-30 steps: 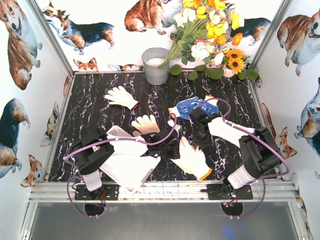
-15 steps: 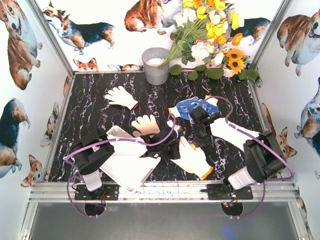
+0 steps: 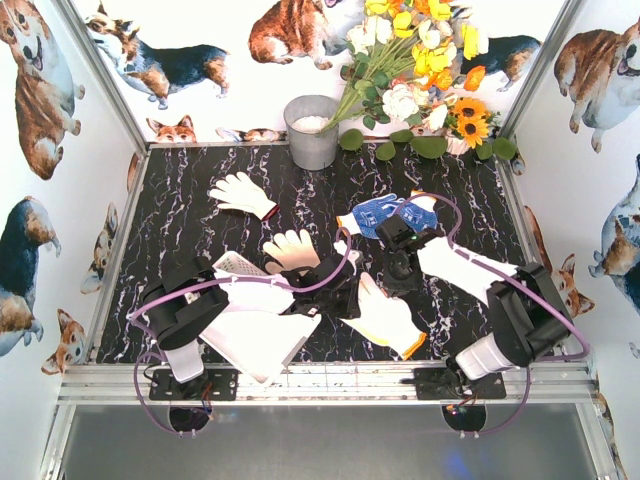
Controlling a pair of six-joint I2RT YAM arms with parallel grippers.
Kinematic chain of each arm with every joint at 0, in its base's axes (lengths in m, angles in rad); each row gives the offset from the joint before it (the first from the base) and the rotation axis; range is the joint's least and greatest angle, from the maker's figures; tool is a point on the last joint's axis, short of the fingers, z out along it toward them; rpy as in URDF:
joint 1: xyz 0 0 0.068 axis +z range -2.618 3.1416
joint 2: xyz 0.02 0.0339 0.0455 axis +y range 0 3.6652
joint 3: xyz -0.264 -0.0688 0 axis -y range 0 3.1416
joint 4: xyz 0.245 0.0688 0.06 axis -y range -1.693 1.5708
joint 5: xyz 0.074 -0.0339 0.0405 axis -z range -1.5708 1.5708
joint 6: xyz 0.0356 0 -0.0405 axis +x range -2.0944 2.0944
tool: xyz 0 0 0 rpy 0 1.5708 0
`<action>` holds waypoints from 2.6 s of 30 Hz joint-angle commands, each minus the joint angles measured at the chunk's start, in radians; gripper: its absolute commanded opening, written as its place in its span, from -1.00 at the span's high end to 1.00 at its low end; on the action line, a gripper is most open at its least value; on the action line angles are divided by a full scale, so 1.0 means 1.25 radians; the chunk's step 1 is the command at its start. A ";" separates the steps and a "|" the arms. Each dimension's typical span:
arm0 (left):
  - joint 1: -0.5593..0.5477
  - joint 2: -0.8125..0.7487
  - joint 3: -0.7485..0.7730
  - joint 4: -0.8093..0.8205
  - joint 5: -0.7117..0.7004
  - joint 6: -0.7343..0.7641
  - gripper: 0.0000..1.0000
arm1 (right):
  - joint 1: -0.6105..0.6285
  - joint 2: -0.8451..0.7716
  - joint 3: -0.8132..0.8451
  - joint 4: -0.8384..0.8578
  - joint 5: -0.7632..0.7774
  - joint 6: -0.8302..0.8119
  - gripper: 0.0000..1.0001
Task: Put the gloves into the storage basket
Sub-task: Adjust the glove at the center of the board, then pick up the glove from the center of the board.
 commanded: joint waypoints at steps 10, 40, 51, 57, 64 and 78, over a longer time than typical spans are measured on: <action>-0.022 -0.027 -0.015 -0.101 -0.025 0.009 0.79 | 0.006 0.070 -0.002 0.082 0.013 0.007 0.93; -0.045 -0.123 0.051 -0.168 -0.083 0.002 0.36 | -0.098 -0.223 -0.090 -0.011 -0.176 -0.036 -0.27; -0.044 -0.045 0.070 -0.141 -0.095 -0.024 0.54 | -0.152 -0.236 -0.188 0.031 -0.221 -0.039 -0.19; -0.041 -0.004 0.070 -0.155 -0.119 -0.027 0.64 | -0.161 -0.208 -0.215 0.057 -0.221 -0.043 -0.07; -0.022 0.033 0.090 -0.162 -0.158 -0.005 0.68 | -0.162 -0.203 -0.228 0.012 -0.176 -0.025 0.09; 0.062 0.123 0.209 -0.128 -0.099 0.186 0.68 | -0.161 -0.275 -0.264 -0.023 -0.197 0.086 0.04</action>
